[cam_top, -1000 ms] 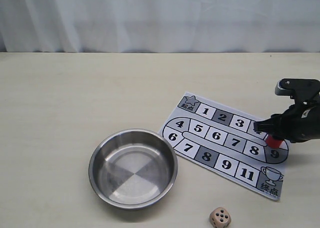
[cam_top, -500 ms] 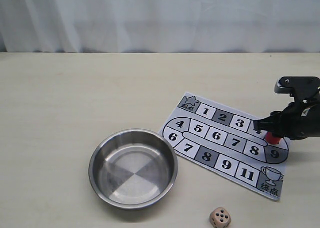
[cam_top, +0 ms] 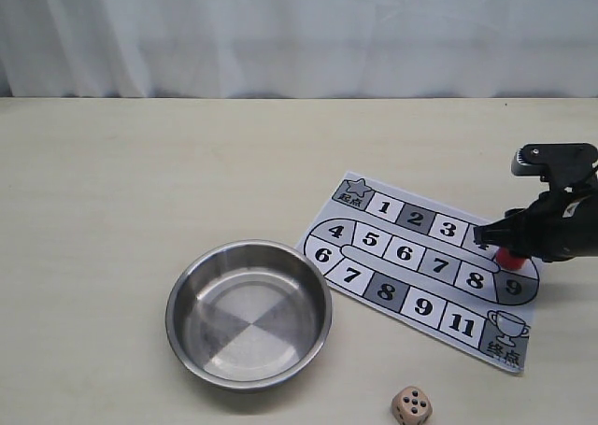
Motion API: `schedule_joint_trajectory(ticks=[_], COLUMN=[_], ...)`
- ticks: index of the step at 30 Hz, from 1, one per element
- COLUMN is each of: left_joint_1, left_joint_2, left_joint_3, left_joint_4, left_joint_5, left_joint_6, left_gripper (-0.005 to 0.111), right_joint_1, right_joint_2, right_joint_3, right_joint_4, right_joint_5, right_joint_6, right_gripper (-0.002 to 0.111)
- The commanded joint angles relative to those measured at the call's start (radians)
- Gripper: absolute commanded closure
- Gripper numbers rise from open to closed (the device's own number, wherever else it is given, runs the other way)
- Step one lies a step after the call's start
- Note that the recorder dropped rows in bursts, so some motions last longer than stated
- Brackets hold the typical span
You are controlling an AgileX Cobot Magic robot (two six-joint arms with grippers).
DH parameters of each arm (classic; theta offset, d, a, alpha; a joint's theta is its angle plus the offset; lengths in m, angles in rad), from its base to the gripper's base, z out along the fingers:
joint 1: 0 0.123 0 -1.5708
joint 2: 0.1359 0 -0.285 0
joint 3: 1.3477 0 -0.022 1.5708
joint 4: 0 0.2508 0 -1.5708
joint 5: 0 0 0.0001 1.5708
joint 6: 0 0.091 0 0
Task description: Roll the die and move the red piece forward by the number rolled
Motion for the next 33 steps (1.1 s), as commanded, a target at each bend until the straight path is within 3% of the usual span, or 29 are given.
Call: schedule_joint_trajectory(ticks=[1, 4, 9, 18, 25, 30, 33], left_joint_1=[-0.001, -0.001, -0.001, -0.001, -0.001, -0.001, -0.001], left_joint_2=[-0.001, -0.001, -0.001, -0.001, -0.001, -0.001, -0.001], left_joint_3=[0.002, 0.002, 0.002, 0.002, 0.002, 0.002, 0.002], left_joint_4=[-0.003, -0.003, -0.003, -0.003, -0.003, -0.003, -0.003], left_joint_5=[-0.012, -0.012, -0.012, -0.012, -0.012, -0.012, -0.012], left_joint_6=[-0.005, -0.005, -0.005, -0.005, -0.005, -0.005, -0.005], left_gripper=[0.107, 0.107, 0.107, 0.107, 0.107, 0.107, 0.107], right_joint_1=[-0.005, -0.005, -0.005, -0.005, -0.005, -0.005, -0.005], right_joint_2=[0.002, 0.002, 0.0, -0.104, -0.16, -0.16, -0.16], right_joint_3=[0.0, 0.0, -0.002, -0.021, -0.117, -0.206, -0.253], right_joint_4=[0.002, 0.002, 0.002, 0.002, 0.002, 0.002, 0.002], right_joint_5=[0.002, 0.002, -0.002, 0.016, 0.215, 0.403, 0.493], right_joint_6=[-0.009, 0.0, 0.0, 0.0, 0.029, 0.029, 0.046], right_gripper=[0.065, 0.056, 0.049, 0.05, 0.05, 0.057, 0.072])
